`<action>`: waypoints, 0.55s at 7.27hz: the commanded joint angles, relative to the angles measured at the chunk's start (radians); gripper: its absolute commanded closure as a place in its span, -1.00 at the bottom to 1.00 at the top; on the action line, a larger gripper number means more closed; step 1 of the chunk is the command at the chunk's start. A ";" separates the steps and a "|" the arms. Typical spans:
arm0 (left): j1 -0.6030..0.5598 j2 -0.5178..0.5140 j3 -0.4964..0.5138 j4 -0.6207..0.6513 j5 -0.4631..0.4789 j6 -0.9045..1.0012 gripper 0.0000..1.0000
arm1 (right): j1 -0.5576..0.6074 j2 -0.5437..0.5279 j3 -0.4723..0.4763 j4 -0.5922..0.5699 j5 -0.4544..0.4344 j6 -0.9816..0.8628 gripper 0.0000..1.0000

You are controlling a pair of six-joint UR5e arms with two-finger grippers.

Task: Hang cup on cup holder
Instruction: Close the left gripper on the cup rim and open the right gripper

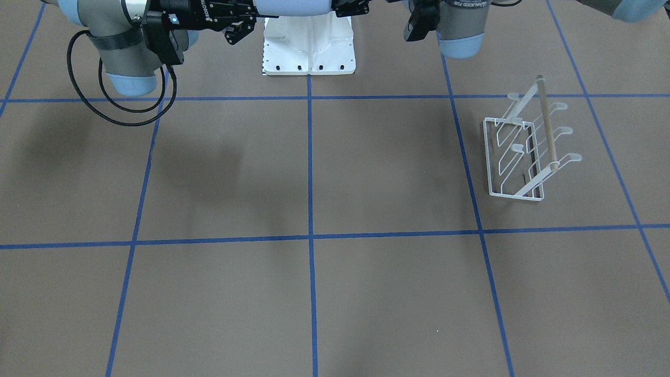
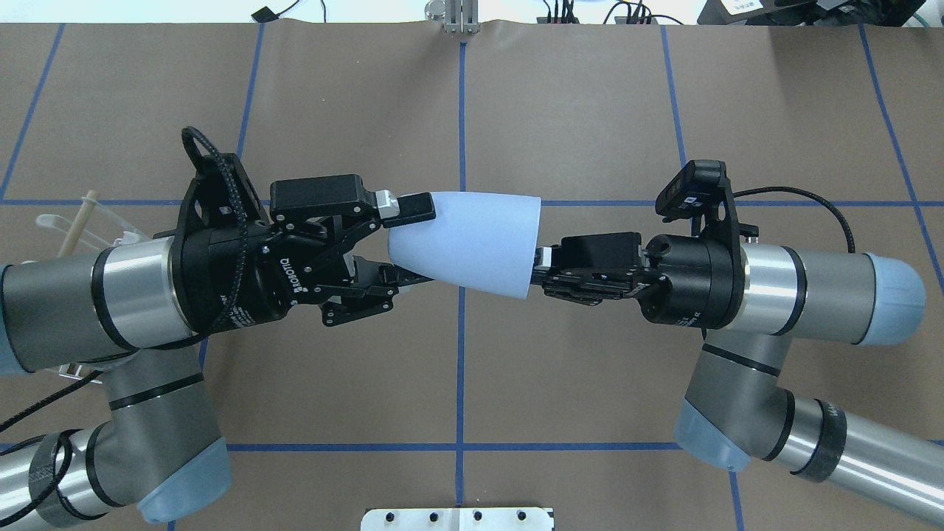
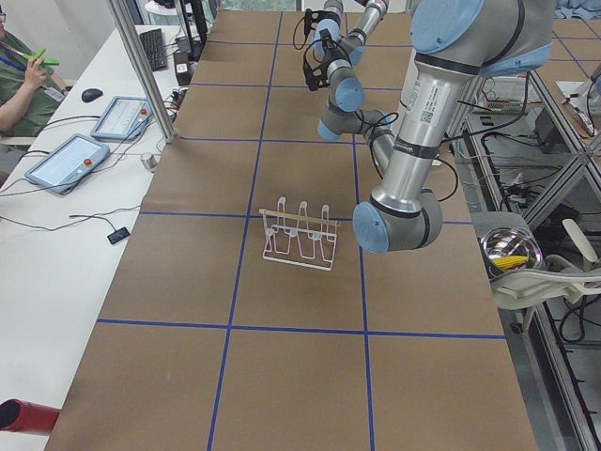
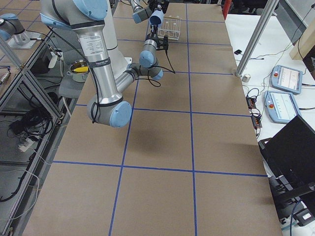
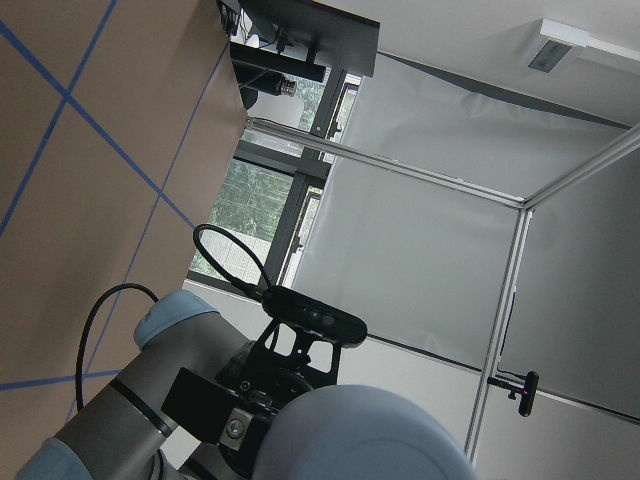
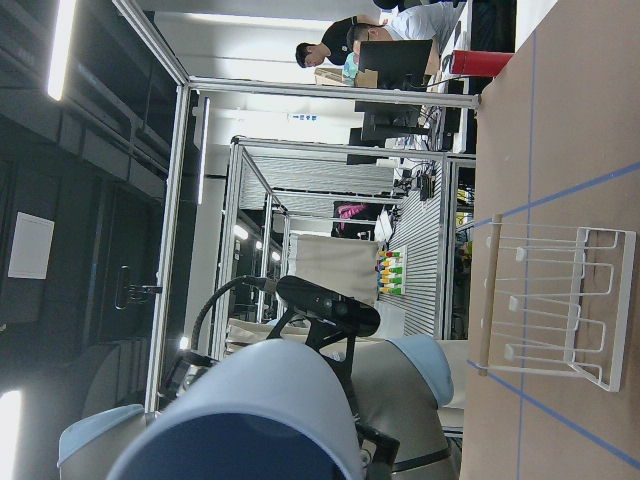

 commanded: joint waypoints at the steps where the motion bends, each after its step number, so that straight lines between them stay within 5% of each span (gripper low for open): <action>1: 0.000 0.004 -0.002 0.000 -0.003 0.008 1.00 | -0.004 -0.006 0.004 0.001 -0.007 0.001 -1.00; 4: -0.003 0.004 -0.008 0.003 -0.015 0.007 1.00 | 0.010 -0.014 0.003 -0.001 -0.007 0.000 -1.00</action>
